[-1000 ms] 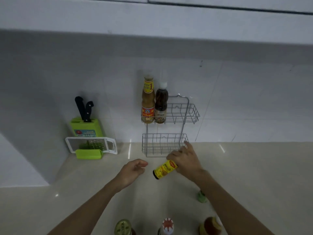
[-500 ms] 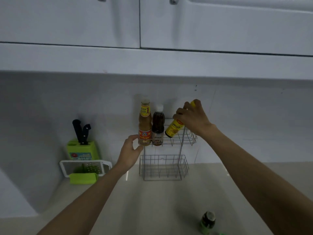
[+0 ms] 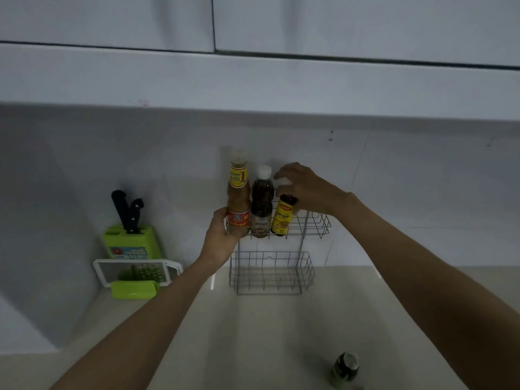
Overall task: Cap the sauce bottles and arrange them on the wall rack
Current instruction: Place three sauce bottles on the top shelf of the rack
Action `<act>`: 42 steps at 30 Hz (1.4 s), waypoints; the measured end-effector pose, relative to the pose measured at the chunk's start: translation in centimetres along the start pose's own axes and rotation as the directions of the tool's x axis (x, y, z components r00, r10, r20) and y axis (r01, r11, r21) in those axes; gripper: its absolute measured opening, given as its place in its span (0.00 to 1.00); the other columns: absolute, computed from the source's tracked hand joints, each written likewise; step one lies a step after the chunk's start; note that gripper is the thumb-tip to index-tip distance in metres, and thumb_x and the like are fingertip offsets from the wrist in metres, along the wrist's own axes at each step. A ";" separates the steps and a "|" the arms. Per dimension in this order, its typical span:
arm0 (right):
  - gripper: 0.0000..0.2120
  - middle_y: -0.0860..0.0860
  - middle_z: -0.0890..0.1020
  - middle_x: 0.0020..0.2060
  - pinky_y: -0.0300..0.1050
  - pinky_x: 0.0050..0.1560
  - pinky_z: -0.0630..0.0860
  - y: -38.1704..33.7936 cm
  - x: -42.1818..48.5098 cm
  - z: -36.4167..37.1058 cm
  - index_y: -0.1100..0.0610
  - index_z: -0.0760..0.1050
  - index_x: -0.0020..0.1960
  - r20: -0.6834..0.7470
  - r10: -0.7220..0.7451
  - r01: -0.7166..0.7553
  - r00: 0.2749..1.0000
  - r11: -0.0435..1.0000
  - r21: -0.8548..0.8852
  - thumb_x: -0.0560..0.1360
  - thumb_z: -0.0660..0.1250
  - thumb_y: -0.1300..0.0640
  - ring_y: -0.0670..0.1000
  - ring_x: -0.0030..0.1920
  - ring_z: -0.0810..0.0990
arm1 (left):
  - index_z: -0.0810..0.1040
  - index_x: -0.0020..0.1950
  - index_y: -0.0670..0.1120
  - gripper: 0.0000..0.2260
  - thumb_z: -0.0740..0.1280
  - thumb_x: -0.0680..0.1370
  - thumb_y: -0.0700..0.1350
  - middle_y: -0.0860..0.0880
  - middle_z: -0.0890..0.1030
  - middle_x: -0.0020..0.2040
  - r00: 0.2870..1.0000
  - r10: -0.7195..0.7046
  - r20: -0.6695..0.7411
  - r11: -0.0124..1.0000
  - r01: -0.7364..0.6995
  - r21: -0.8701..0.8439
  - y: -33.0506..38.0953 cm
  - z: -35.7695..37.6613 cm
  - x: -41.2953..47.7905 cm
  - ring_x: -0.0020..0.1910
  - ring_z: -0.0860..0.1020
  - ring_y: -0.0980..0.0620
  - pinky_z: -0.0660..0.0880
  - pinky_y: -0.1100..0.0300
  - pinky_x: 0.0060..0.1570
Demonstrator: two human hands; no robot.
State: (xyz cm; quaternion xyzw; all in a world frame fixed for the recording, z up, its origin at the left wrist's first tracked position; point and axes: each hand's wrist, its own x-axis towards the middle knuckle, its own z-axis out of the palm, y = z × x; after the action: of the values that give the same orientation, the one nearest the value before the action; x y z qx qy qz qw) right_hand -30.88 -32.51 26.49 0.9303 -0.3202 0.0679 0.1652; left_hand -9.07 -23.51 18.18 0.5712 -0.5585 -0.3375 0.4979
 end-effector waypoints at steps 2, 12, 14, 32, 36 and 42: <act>0.22 0.60 0.64 0.72 0.53 0.68 0.59 0.3 -0.1 0.3 0.57 0.76 0.58 -0.035 0.091 -0.082 0.995 0.976 0.201 0.66 0.77 0.60 0.62 0.75 0.52 | 0.62 0.71 0.45 0.23 0.64 0.78 0.40 0.54 0.69 0.59 1.000 -0.003 -0.001 1.000 0.003 -0.005 -0.1 0.2 0.1 0.58 0.67 0.57 0.64 0.64 0.55; 0.40 0.50 0.73 0.57 0.37 0.53 0.76 -3.5 -0.6 2.5 0.53 0.60 0.69 -0.096 0.644 -0.244 0.759 0.419 0.875 0.64 0.77 0.67 0.47 0.53 0.77 | 0.63 0.70 0.45 0.22 0.65 0.78 0.41 0.52 0.70 0.59 0.999 -0.033 0.001 0.999 0.033 -0.026 -1.1 0.3 0.3 0.58 0.69 0.56 0.65 0.63 0.56; 0.35 0.49 0.77 0.53 0.35 0.51 0.75 -4.0 -0.9 3.2 0.56 0.63 0.66 -0.087 0.689 -0.257 0.719 0.381 0.888 0.65 0.77 0.64 0.47 0.51 0.78 | 0.64 0.70 0.45 0.22 0.66 0.78 0.41 0.52 0.71 0.60 0.999 -0.039 0.005 0.998 0.040 -0.046 -1.1 0.4 0.4 0.58 0.70 0.55 0.65 0.62 0.56; 0.25 0.44 0.76 0.54 0.56 0.60 0.76 -3.7 -2.7 5.9 0.52 0.68 0.65 0.219 0.615 -0.375 0.757 0.135 0.917 0.72 0.72 0.63 0.49 0.59 0.75 | 0.61 0.70 0.48 0.25 0.67 0.77 0.43 0.54 0.71 0.58 0.997 -0.068 0.039 0.997 0.070 -0.044 -1.4 0.3 0.4 0.58 0.71 0.54 0.67 0.60 0.56; 0.25 0.51 0.75 0.59 0.52 0.60 0.75 -3.6 -2.5 5.7 0.54 0.65 0.68 0.265 0.565 -0.403 0.781 0.132 0.906 0.74 0.68 0.65 0.52 0.62 0.74 | 0.60 0.70 0.48 0.27 0.69 0.76 0.43 0.55 0.70 0.58 0.997 -0.064 0.045 0.997 0.066 -0.028 -1.6 0.3 0.4 0.57 0.71 0.55 0.66 0.60 0.55; 0.22 0.56 0.76 0.61 0.53 0.59 0.76 -4.7 -2.3 6.2 0.57 0.61 0.69 0.265 0.600 -0.453 0.755 0.186 0.872 0.77 0.65 0.63 0.54 0.59 0.77 | 0.59 0.71 0.48 0.27 0.68 0.76 0.40 0.55 0.70 0.57 0.996 -0.061 0.057 0.998 0.063 -0.022 -1.7 0.6 0.3 0.56 0.71 0.55 0.66 0.61 0.54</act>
State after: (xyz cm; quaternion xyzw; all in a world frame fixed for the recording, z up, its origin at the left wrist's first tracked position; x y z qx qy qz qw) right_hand -29.68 -29.92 18.91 0.6877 -0.5174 0.3444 -0.3751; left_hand -9.09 -24.15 16.50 0.5725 -0.5502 -0.3754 0.4780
